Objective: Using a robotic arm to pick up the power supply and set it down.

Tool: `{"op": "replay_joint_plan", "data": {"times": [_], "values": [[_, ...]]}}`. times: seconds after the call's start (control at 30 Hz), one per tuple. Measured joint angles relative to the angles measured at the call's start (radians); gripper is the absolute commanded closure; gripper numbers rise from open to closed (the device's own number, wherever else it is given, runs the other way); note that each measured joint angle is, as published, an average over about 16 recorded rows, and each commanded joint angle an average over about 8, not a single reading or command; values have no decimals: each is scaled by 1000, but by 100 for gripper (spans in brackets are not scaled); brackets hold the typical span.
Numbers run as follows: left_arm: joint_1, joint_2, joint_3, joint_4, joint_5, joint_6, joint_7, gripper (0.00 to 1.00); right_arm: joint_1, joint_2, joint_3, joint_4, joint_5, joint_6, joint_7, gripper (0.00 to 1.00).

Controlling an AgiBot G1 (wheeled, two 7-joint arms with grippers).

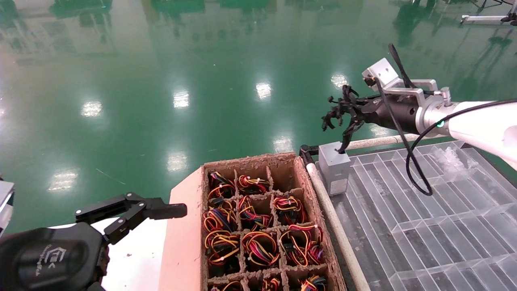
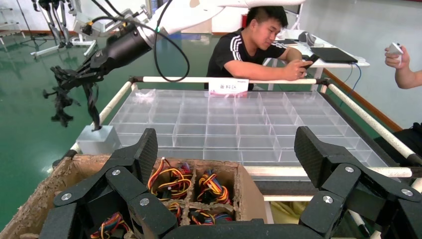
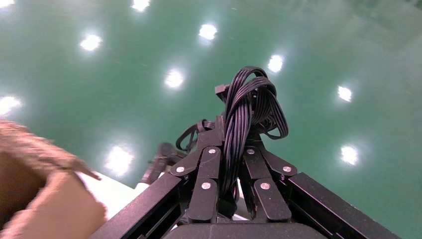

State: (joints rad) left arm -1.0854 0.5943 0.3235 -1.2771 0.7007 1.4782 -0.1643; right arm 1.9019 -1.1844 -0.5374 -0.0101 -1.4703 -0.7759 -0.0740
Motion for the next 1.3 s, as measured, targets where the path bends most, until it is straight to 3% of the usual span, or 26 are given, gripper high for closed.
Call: {"op": "replay_joint_plan", "data": {"times": [0.17, 0.23, 0.97, 1.3], "values": [[0, 0, 0, 0, 0, 0, 0, 0, -18, -4, 6, -2, 9, 49, -1, 15], [0, 0, 0, 0, 0, 0, 0, 0, -22, -6, 7, -3, 11, 60, -1, 0], [0, 0, 0, 0, 0, 0, 0, 0, -24, -4, 8, 1, 13, 56, 0, 0], [0, 0, 0, 1, 0, 0, 0, 0, -82, 39, 26, 97, 65, -3, 19, 0]]}}
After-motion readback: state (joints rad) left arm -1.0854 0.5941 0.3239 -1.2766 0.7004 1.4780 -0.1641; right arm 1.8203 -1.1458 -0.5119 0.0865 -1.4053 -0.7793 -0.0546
